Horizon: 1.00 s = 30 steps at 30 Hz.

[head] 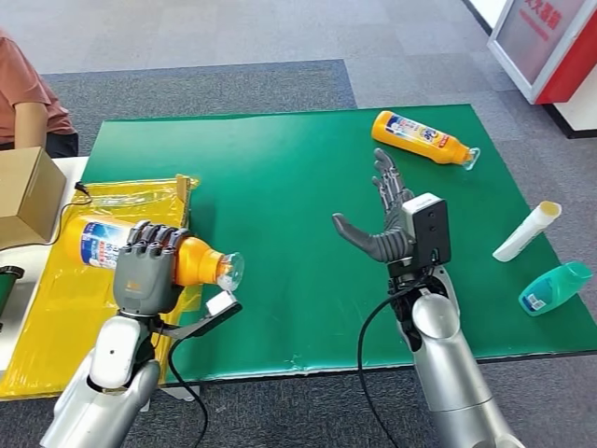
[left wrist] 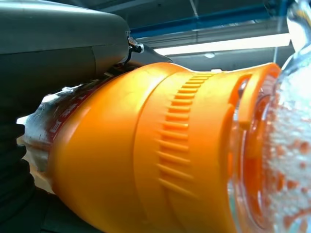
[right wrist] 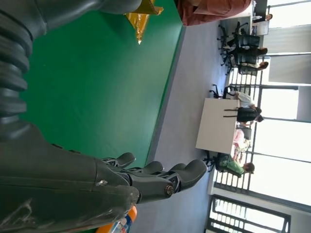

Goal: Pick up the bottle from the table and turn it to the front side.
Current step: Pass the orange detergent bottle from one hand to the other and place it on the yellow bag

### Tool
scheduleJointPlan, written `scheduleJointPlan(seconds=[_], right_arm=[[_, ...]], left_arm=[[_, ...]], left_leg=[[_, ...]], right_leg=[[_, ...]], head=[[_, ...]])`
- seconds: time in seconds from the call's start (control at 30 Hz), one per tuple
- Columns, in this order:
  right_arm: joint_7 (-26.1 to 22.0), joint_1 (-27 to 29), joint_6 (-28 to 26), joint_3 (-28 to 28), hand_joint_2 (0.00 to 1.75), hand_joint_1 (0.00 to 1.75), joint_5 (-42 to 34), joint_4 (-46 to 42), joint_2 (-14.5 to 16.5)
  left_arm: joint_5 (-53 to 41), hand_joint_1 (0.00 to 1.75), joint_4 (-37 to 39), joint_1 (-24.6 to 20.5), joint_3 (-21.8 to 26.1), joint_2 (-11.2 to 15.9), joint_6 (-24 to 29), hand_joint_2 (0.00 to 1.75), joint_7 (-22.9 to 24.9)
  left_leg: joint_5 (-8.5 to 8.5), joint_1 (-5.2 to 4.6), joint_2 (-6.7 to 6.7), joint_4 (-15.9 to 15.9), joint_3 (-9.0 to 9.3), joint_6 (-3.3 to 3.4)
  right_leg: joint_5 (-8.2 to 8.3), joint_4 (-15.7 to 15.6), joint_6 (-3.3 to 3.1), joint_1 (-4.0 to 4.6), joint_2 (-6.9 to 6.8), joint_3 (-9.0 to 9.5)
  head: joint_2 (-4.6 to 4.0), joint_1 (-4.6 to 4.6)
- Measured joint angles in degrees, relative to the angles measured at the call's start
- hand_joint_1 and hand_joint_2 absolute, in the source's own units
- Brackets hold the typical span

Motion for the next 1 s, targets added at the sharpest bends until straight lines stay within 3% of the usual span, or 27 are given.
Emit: scheduleJointPlan(seconds=[0.27,0.6,0.67,0.8,0.83,1.0], right_arm=[[-0.1,-0.3,2.3,0.0,1.75,0.0,-0.7,-2.0,0.1],[-0.1,-0.9,2.8,0.0,1.75,0.0,-0.7,-2.8,0.5],[-0.1,-0.9,3.0,0.1,1.75,0.0,-0.7,-2.8,0.5],[-0.1,-0.9,3.2,0.1,1.75,0.0,-0.7,-2.8,0.6],[-0.1,-0.9,3.2,0.2,1.75,0.0,-0.7,-2.8,0.7],[-0.1,-0.9,3.2,0.2,1.75,0.0,-0.7,-2.8,0.7]], left_arm=[[4.6,1.75,15.0,-5.5,0.2,0.4,-7.7,1.75,-1.0],[7.4,1.75,27.9,-9.4,0.4,-0.3,-9.3,1.75,-1.9],[7.6,1.62,29.7,-10.0,0.4,-0.5,-9.0,1.75,-1.9],[8.0,0.07,32.1,-11.1,0.5,-0.9,-7.7,1.75,-2.0],[8.1,0.0,32.5,-11.3,0.5,-1.0,-7.3,1.75,-2.0],[8.9,0.0,33.6,-11.6,1.2,-1.5,-6.1,1.75,-2.0]], left_leg=[[0.01,0.0,0.0,0.0,0.0,0.0],[0.01,0.0,0.0,0.0,-0.01,0.0],[0.01,0.0,0.0,0.0,-0.01,0.0],[0.01,0.0,0.0,0.0,0.0,0.0],[0.01,0.0,0.0,0.0,0.01,0.0],[0.05,0.0,-0.01,0.0,0.01,-0.02]], right_leg=[[0.03,0.0,-0.04,0.0,0.01,-0.01],[0.03,0.0,-0.03,0.0,0.0,-0.01],[0.03,0.0,-0.03,0.0,0.0,0.0],[0.03,0.0,-0.04,0.0,0.0,0.03],[0.03,0.0,-0.04,0.0,0.0,0.03],[0.03,0.0,-0.04,0.01,0.0,0.04]], head=[[0.0,-0.01],[0.0,-0.01],[0.0,-0.01],[0.0,-0.01],[0.0,-0.01],[0.0,-0.01]])
